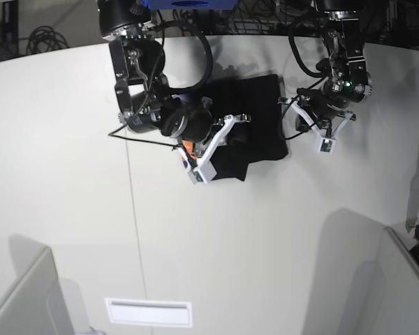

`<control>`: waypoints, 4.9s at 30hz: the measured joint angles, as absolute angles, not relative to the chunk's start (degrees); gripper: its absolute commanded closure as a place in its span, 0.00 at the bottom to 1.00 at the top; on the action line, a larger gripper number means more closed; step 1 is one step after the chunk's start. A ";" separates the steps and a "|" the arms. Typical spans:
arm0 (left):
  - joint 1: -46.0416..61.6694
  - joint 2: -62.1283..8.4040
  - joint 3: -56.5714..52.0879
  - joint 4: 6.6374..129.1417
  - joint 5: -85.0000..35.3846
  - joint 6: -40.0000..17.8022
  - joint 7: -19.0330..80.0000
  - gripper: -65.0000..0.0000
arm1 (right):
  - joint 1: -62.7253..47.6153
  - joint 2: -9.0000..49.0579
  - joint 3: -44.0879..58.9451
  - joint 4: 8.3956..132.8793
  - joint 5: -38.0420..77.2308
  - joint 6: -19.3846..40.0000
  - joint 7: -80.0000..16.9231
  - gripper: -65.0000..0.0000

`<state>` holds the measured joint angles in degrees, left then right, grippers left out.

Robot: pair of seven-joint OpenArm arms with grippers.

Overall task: Fold the T-shirt properly
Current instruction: 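Fold both ends of the strip inward toward each other, then hold the bundle with the right gripper and flip it over, then press and tuck the bundle's edges with the left gripper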

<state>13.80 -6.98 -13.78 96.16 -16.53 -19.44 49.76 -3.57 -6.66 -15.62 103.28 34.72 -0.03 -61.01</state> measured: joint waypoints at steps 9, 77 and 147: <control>13.80 -6.98 -13.85 96.16 -16.53 -19.44 49.76 1.00 | -3.05 -6.81 -15.62 98.04 38.61 -0.01 -59.96 1.00; 26.85 -5.74 -36.53 107.53 -46.81 -36.12 57.65 0.34 | -3.79 9.91 -18.04 108.75 36.91 -10.98 -52.23 1.00; -30.94 -21.85 69.01 88.66 -6.11 -31.75 46.28 1.00 | -25.61 3.27 24.75 110.00 37.50 -10.70 -45.19 1.00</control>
<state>-30.94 -21.85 69.01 88.66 -6.11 -31.75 46.28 -25.61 3.27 24.75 110.00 37.50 -10.70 -45.19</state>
